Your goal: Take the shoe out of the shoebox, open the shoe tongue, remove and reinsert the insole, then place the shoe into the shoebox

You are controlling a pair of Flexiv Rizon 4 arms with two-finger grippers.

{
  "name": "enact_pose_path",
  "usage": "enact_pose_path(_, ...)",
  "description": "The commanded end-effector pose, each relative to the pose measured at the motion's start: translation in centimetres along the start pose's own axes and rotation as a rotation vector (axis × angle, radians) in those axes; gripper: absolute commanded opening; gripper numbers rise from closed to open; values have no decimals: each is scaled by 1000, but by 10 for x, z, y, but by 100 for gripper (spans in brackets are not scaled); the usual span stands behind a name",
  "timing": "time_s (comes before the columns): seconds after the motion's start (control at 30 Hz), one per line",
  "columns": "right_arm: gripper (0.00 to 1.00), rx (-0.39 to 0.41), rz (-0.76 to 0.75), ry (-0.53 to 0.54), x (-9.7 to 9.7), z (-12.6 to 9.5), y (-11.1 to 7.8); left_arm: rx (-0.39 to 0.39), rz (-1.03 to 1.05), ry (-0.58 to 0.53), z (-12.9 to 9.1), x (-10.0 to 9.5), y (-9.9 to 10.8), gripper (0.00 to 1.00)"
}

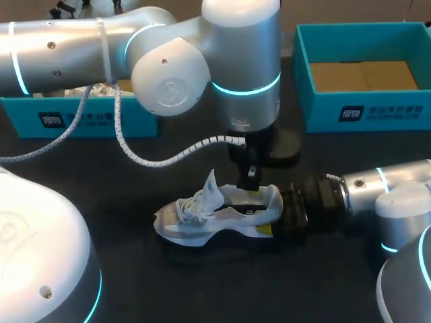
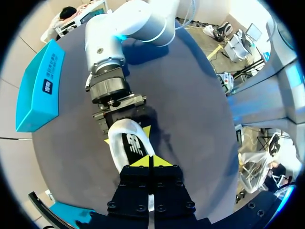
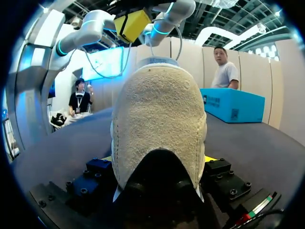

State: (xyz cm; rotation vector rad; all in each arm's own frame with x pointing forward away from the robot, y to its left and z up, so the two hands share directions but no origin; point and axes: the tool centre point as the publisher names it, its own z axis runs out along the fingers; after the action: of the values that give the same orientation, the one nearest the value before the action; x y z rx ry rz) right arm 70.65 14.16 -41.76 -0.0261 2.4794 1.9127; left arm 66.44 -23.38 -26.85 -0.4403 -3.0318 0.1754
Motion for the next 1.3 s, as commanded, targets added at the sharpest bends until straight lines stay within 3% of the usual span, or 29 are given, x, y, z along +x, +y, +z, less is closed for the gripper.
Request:
enact_pose_path(0.03,0,5,1,-1,1,2,1,5,-2,4,8,-1,1,0)
enact_pose_path(0.57,0,5,1,-1,1,2,1,-12,-38,2,41,-1,5,0)
enact_pose_path(1.0,0,5,1,-1,1,2,1,-2,-123,22,66,-13,24,0)
enact_pose_path(1.3,0,5,1,-1,1,2,1,-13,-150,55,86,-9,40,0)
